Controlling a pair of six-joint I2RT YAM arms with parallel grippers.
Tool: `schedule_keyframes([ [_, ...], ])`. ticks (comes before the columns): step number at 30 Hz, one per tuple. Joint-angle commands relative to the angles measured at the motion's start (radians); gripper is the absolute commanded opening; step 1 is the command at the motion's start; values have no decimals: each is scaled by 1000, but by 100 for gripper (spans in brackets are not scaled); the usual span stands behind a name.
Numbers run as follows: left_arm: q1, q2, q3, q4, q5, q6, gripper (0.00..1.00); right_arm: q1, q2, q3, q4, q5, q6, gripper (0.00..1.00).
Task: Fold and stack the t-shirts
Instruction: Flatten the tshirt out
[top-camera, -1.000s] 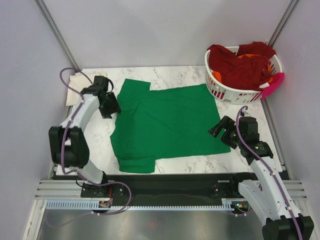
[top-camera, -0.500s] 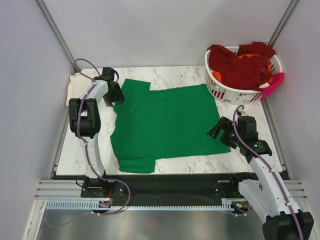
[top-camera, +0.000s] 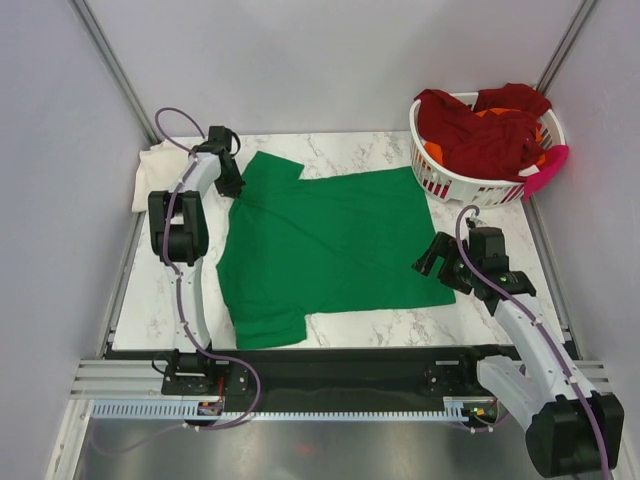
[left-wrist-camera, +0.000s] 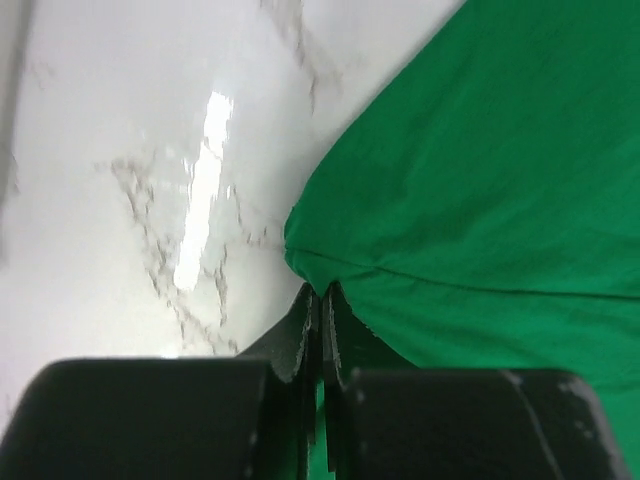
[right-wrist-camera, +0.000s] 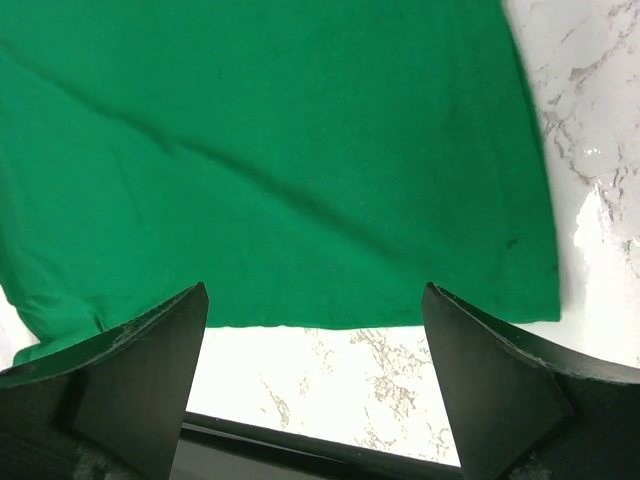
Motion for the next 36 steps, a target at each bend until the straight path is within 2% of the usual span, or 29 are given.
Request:
schedule_keyframes([
  [1, 17, 38, 181, 5, -57, 94, 2, 1, 33, -2, 66, 11, -28, 96],
  [3, 21, 68, 306, -45, -86, 125, 22, 2, 51, 1, 74, 13, -30, 96],
  [4, 22, 100, 345, -62, -103, 154, 35, 2, 57, 3, 80, 14, -30, 97],
  [5, 22, 111, 376, -82, -124, 165, 65, 2, 63, 4, 81, 13, -30, 97],
  [6, 22, 117, 410, -110, -187, 174, 76, 2, 68, 4, 84, 14, -30, 97],
  [8, 22, 89, 404, -125, -274, 171, 81, 3, 73, 4, 91, 14, -28, 97],
  [12, 20, -38, 259, -127, -316, 106, 81, 2, 85, 1, 110, 10, -25, 97],
  [13, 18, -73, 223, -127, -304, 87, 78, 3, 88, -1, 117, 7, -25, 97],
  [14, 15, -101, 191, -124, -281, 67, 70, 3, 93, -2, 123, 4, -22, 97],
  [16, -4, -171, 93, -83, -169, 33, 65, 3, 105, -4, 140, 1, -19, 97],
  [17, -14, -185, 59, -58, -58, 27, 61, 3, 108, -4, 147, -4, -16, 97],
  [18, -35, -204, 3, -33, -1, 32, 60, 3, 116, -2, 153, -6, -16, 97],
  [20, -57, -193, -23, 5, 58, 19, 59, 3, 120, 1, 154, -13, -16, 97],
  [28, -67, -51, -76, 28, 57, -27, 59, 5, 59, 13, 115, -9, -28, 98],
  [33, 3, -50, -138, 25, -16, -28, 60, 5, 59, 3, 111, -18, -34, 98],
  [36, 28, -57, -122, 13, -46, -4, 60, 5, 65, 1, 112, -21, -45, 98],
])
